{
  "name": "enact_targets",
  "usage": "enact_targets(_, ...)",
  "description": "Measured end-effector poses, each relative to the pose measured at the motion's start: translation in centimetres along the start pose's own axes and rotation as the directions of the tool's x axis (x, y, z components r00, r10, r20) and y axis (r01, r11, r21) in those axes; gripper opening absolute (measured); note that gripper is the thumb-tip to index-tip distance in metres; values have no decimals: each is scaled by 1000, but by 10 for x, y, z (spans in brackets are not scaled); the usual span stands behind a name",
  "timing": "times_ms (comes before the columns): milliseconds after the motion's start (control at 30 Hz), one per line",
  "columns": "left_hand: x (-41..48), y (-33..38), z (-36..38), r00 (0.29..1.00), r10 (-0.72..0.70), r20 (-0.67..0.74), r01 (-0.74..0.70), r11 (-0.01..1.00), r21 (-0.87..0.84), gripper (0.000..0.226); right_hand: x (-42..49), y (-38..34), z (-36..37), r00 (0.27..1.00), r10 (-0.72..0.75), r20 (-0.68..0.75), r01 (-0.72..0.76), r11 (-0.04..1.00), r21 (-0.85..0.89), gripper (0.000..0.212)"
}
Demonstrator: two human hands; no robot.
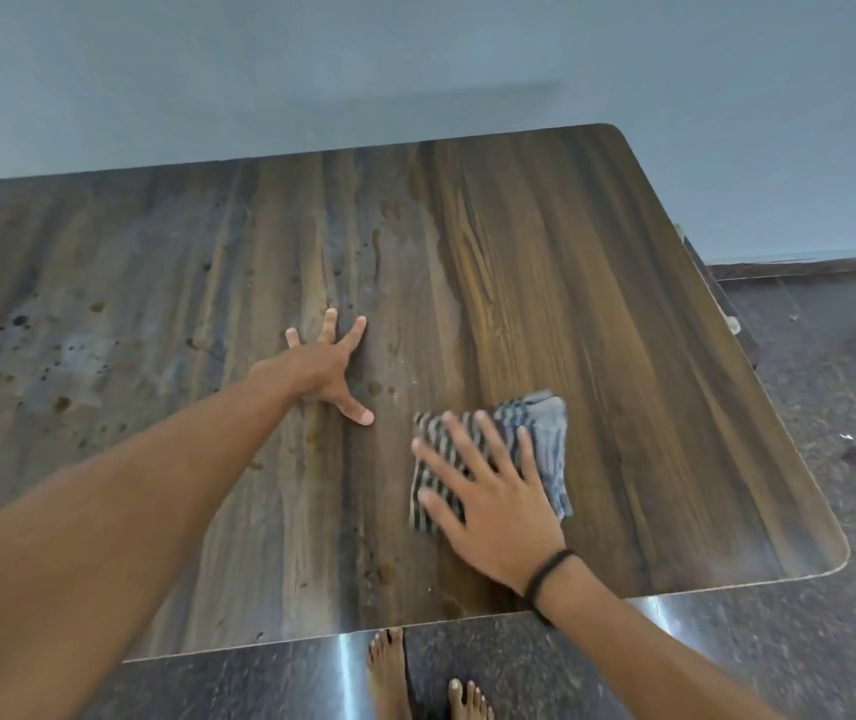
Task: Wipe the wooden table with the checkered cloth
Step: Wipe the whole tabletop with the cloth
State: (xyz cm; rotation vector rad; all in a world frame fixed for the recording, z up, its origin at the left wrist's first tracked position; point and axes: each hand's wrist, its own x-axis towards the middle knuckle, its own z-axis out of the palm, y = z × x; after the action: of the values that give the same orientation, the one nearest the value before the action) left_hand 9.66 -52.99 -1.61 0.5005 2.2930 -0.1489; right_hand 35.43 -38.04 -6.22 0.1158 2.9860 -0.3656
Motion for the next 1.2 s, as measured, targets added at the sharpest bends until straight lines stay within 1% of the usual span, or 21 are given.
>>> enact_targets(33, 1, 0, 1, 1000, 0, 5, 0, 1000, 1, 153, -11, 4, 3, 992, -126, 20, 127, 991, -30, 55)
enact_targets(100, 4, -2, 2, 1000, 13, 11, -13, 1000, 12, 153, -21, 33, -1, 976, -214, 50, 217, 974, -67, 54)
enact_targets(133, 6, -2, 2, 1000, 8, 19, -9, 1000, 18, 153, -10, 45, -6, 985, -168, 31, 170, 983, -64, 54)
enact_targets(233, 14, -4, -6, 999, -16, 35, 14, 999, 32, 154, 33, 30, -19, 986, 169, -8, -169, 986, -4, 58)
enact_targets(267, 17, -6, -10, 999, -15, 28, 15, 1000, 17, 153, 35, 13, -15, 985, 173, -11, -173, 985, 13, 59)
enact_targets(367, 26, -15, -27, 1000, -30, -9, 30, 999, -39, 150, 13, 2, 0, 991, -133, 9, 133, 991, -3, 55)
enact_targets(400, 28, -18, -31, 999, -37, -19, 36, 999, -38, 150, 13, 13, -3, 989, -150, 14, 150, 989, -4, 55)
enact_targets(467, 31, -23, -38, 999, -37, -18, 36, 999, -28, 152, 45, 31, -16, 999, 33, -38, -31, 999, 34, 58)
enact_targets(533, 35, -24, -42, 999, -34, -3, 34, 999, -38, 155, 77, 16, -21, 975, 217, -38, -215, 975, 48, 61)
enact_targets(567, 37, -23, -43, 999, -38, 4, 38, 998, -44, 157, 81, 2, -18, 979, 199, -46, -197, 979, 45, 61)
enact_targets(667, 40, -21, -40, 999, -36, 9, 37, 999, -30, 157, 62, 5, -5, 997, -77, -12, 77, 997, 12, 59)
enact_targets(700, 40, -22, -39, 1000, -30, 1, 30, 999, -32, 157, 65, 19, -9, 997, -73, -7, 74, 997, 7, 59)
enact_targets(800, 41, -24, -40, 999, -38, 13, 38, 998, -41, 156, 116, 31, -27, 979, 198, -40, -196, 979, 51, 60)
enact_targets(833, 41, -23, -40, 999, -41, 25, 42, 998, -39, 157, 127, 21, -27, 972, 233, -44, -231, 972, 45, 61)
enact_targets(867, 42, -23, -40, 999, -41, 33, 42, 999, -29, 158, 130, 9, -23, 981, 186, -50, -185, 983, 23, 61)
enact_targets(933, 44, -24, -41, 999, -32, 37, 32, 999, 11, 158, 120, 10, -16, 1000, -14, -20, 14, 1000, -14, 62)
enact_targets(967, 45, -26, -42, 999, -21, 27, 20, 999, 32, 157, 118, 21, -20, 999, -45, 2, 45, 999, -7, 62)
enact_targets(1000, 46, -29, -43, 1000, -6, 10, 5, 999, 48, 155, 125, 33, -24, 1000, -3, -4, 3, 1000, 3, 61)
enact_targets(1100, 52, -36, -55, 1000, 12, -24, -12, 1000, 12, 152, 158, 29, -33, 967, 249, -64, -244, 967, 78, 60)
enact_targets(1133, 55, -35, -61, 1000, 4, -29, -5, 1000, -19, 151, 161, 19, -27, 970, 228, -85, -224, 973, 52, 61)
enact_targets(1200, 61, -32, -70, 999, -13, -30, 11, 998, -57, 149, 155, 17, -16, 993, 81, -84, -80, 997, 9, 61)
